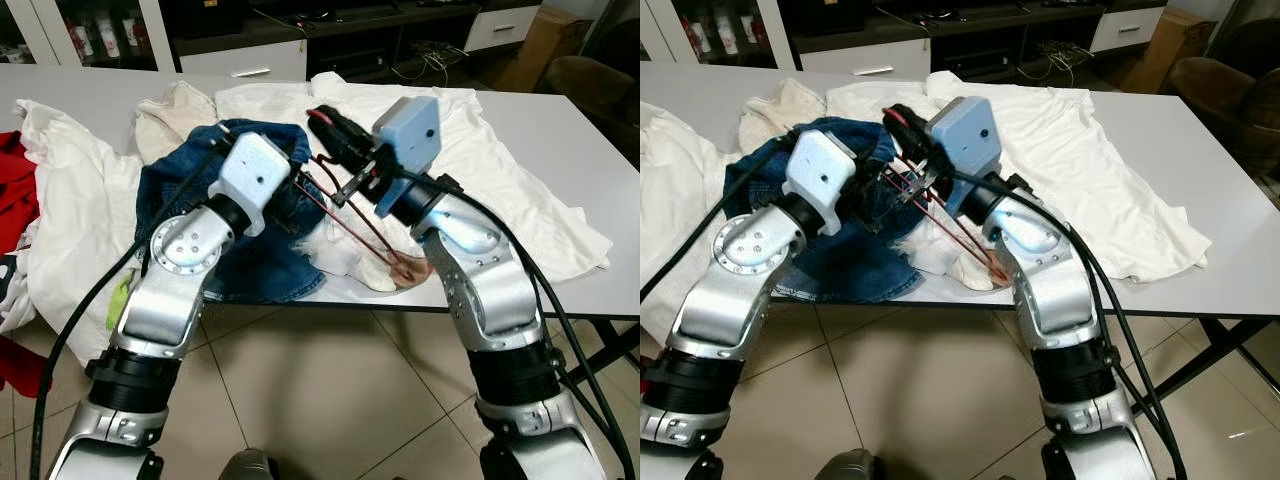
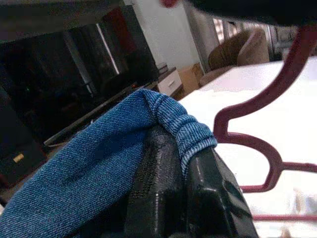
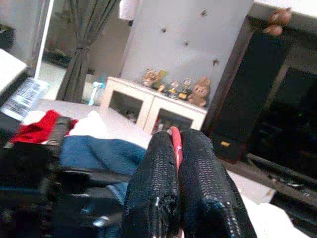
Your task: Hang hanger
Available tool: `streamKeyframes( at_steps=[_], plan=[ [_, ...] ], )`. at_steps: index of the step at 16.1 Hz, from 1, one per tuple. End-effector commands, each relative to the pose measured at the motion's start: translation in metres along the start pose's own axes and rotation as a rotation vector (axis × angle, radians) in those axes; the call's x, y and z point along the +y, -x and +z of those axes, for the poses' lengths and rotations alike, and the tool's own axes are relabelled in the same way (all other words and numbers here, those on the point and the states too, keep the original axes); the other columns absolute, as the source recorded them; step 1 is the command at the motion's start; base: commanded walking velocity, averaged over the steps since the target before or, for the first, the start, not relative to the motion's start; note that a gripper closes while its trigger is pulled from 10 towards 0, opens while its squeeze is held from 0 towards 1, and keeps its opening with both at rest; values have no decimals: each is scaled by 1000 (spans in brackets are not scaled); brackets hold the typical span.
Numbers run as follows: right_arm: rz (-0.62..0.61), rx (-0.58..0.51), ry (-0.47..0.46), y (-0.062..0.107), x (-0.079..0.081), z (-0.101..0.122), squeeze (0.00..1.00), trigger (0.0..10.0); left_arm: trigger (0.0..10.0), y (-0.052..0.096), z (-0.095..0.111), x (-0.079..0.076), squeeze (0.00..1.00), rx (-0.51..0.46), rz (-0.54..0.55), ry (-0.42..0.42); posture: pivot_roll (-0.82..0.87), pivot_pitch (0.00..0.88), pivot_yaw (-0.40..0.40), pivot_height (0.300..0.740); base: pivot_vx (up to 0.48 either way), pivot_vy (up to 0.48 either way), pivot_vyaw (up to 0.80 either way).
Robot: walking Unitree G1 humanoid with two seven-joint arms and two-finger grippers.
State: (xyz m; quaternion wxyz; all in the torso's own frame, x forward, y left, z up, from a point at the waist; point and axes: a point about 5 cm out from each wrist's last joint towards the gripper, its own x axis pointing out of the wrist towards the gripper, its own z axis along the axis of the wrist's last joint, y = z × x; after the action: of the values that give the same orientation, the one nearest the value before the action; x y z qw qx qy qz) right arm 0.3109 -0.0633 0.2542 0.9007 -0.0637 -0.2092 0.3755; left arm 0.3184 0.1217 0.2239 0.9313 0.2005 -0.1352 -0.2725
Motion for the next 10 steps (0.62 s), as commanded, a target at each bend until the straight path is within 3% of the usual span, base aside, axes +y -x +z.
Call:
streamKeyframes(
  at_steps=[1, 3, 6, 7, 10],
  plan=[
    [-25, -60, 20, -2, -8, 11, 0, 10000, 10000, -2, 13, 4, 0, -62, -14, -31, 183, 0, -29, 740, 0, 0, 0],
    [-58, -52, 58, 2, -18, 9, 0, 10000, 10000, 2, 10, 14, 0, -38, 16, -146, 183, 0, -30, 740, 0, 0, 0],
    [-84, -43, 78, 6, -23, 4, 0, 10000, 10000, 1, 9, 26, 0, -17, 79, -165, 183, 0, -30, 740, 0, 0, 0],
    [-98, -35, 77, 8, -23, -1, 0, 10000, 10000, 3, 11, 32, 0, -30, 113, -244, 182, 0, -29, 740, 0, 0, 0],
    [-121, -27, 88, 10, -27, -6, 0, 10000, 10000, 5, 7, 41, 0, -2, 153, -243, 181, 0, -29, 740, 0, 0, 0]
  ],
)
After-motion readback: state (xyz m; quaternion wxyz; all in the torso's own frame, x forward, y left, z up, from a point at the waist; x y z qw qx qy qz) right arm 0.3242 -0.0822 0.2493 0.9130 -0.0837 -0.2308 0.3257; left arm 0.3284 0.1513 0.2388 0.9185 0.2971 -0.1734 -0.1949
